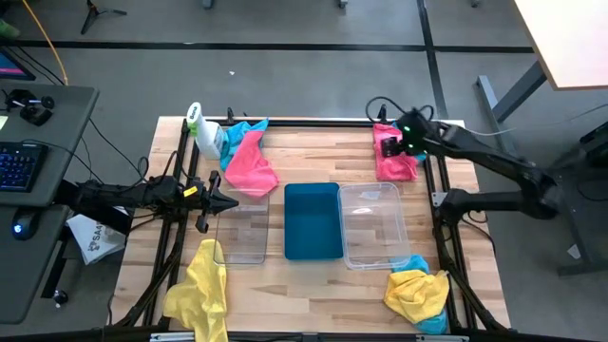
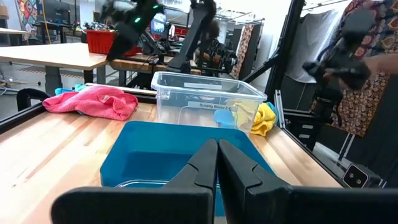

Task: Sort microfiber towel by color & place in baskets
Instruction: Put the right pink microfiber cloth into the right transparent bin

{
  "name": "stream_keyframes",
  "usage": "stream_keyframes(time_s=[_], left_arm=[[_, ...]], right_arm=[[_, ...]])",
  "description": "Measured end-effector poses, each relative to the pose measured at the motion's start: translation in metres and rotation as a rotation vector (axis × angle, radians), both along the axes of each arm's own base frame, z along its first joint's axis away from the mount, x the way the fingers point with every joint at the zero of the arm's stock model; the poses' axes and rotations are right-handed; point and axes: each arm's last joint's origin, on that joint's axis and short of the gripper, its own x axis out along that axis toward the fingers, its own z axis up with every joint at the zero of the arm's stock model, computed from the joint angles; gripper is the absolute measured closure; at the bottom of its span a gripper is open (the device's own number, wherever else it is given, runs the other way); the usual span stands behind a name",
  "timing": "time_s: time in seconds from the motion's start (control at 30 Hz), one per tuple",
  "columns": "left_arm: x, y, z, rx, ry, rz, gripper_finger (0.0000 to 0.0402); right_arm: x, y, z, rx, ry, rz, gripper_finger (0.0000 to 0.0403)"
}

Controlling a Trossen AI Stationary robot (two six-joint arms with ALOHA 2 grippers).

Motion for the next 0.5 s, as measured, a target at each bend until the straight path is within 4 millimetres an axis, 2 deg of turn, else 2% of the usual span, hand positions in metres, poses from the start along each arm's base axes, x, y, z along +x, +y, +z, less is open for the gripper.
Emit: stream_keyframes(time_s=[0.1, 0.2, 0.5], left_arm=[[0.000, 0.000, 0.000, 0.000, 0.000, 0.000, 0.0401], [0.000, 0.000, 0.000, 0.000, 0.000, 0.000, 0.0401], [0.000, 0.000, 0.000, 0.000, 0.000, 0.000, 0.0401]], right_arm=[[0.011, -0.015, -0.024, 0.150, 0.041, 0.002, 0.0144], [0.020, -0.022, -0.043, 0.217, 0.110, -0.001, 0.0128], [0.040, -0.022, -0.077, 0.304, 0.222, -0.059, 0.0124]])
